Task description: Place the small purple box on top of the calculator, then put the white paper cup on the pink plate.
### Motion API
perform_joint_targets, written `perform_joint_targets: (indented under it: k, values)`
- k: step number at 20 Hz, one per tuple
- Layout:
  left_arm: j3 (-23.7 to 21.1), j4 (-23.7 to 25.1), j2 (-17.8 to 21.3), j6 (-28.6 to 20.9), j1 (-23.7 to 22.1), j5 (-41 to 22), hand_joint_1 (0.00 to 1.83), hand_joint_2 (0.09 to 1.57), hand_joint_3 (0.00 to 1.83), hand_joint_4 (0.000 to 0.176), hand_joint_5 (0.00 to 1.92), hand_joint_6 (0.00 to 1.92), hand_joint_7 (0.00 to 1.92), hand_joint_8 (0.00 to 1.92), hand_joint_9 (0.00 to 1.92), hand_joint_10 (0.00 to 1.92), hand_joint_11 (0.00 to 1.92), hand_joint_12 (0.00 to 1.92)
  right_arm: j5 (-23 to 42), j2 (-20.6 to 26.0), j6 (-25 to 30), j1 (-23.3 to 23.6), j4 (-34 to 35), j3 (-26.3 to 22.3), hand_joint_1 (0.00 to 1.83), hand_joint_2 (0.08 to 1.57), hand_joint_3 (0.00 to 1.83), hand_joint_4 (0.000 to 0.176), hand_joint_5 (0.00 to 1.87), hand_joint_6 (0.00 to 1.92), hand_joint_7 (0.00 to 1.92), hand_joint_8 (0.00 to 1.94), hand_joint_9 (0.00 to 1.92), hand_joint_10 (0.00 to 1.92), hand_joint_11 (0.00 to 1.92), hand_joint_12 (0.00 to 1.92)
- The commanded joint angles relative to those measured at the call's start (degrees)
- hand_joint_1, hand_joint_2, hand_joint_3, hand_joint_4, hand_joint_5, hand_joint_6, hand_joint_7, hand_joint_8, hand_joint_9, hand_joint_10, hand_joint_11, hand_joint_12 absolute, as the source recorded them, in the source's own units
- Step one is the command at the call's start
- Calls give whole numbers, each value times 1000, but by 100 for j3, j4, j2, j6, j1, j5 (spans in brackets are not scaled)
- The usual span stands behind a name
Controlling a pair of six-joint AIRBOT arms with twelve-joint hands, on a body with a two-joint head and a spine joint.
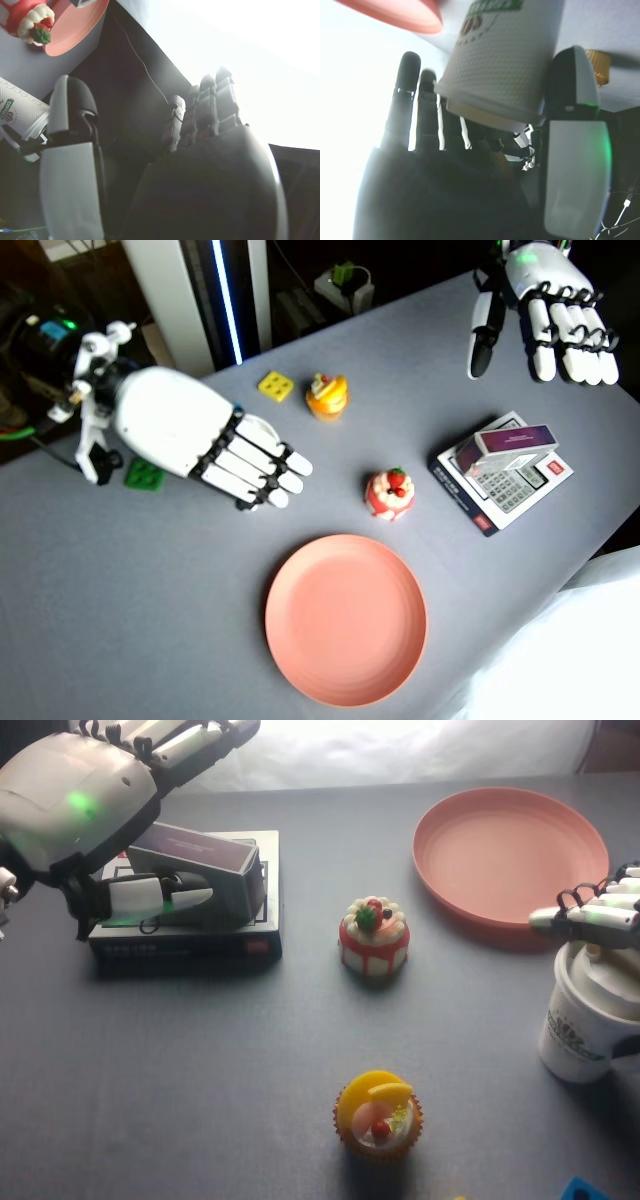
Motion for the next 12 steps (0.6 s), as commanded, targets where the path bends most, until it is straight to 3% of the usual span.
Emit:
perform_joint_targets:
  k: [1, 2, 3, 4, 5, 6, 9, 11, 12]
  values:
    - [-15, -10, 33, -7, -77, -712, 1026, 1052, 1, 82, 62, 6, 0, 0, 0, 0, 0, 534, 447, -7, 1, 49, 19, 6, 1213, 1007, 3, 0, 469, 826, 732, 931, 715, 1378, 667, 1845]
    - [-15, -20, 35, -8, -69, -713, 1026, 1052, 1, 82, 62, 6, 0, 0, 0, 0, 0, 534, 450, 0, 1, 59, 9, -2, 1213, 1007, 3, 0, 469, 826, 732, 931, 715, 1378, 667, 1845]
    - [-15, -39, 39, -8, -48, -726, 1023, 1054, 0, 85, 63, 4, 0, 0, 0, 0, 0, 589, 480, 13, 19, 82, -5, -7, 1224, 1009, 4, 0, 426, 1016, 693, 1074, 737, 1467, 729, 1881]
    - [-15, -53, 42, -8, -32, -732, 1055, 1048, 0, 64, 83, 4, 0, 0, 0, 0, 0, 612, 541, 32, 98, 93, -44, -6, 1202, 1029, 14, 0, 391, 1249, 659, 1327, 703, 1670, 776, 1919]
    - [-15, -66, 46, -8, -20, -732, 1055, 1048, 0, 64, 83, 4, 0, 0, 0, 0, 0, 612, 663, 66, 223, 94, -97, -6, 1202, 1029, 14, 0, 391, 1249, 659, 1327, 703, 1670, 776, 1919]
    - [-14, -80, 47, -8, -10, -740, 1022, 1057, 2, 77, 80, 3, 0, 0, 0, 0, 0, 571, 793, 105, 324, 94, -122, -7, 1225, 1036, 18, 0, 384, 1281, 594, 1413, 680, 1808, 774, 1921]
    - [-13, -95, 50, -8, 11, -752, 991, 1062, 4, 78, 84, 3, 0, 0, 0, 0, 0, 566, 1076, 238, 353, 165, -122, -34, 1234, 1049, 25, 0, 359, 1275, 545, 1418, 650, 1840, 736, 1921]
    - [-14, -94, 51, -13, 21, -738, 978, 1088, 2, 69, 83, 1, 0, 0, 0, 0, 0, 185, 1177, 305, 353, 293, -119, -19, 1171, 1052, 31, 0, 352, 1306, 558, 1430, 655, 1818, 725, 1921]
    - [-14, -92, 50, -22, 23, -715, 984, 1091, 1, 63, 93, 2, 0, 0, 0, 0, 0, 102, 1175, 311, 353, 373, -116, 26, 1127, 1047, 30, 0, 328, 1266, 536, 1422, 640, 1806, 713, 1921]
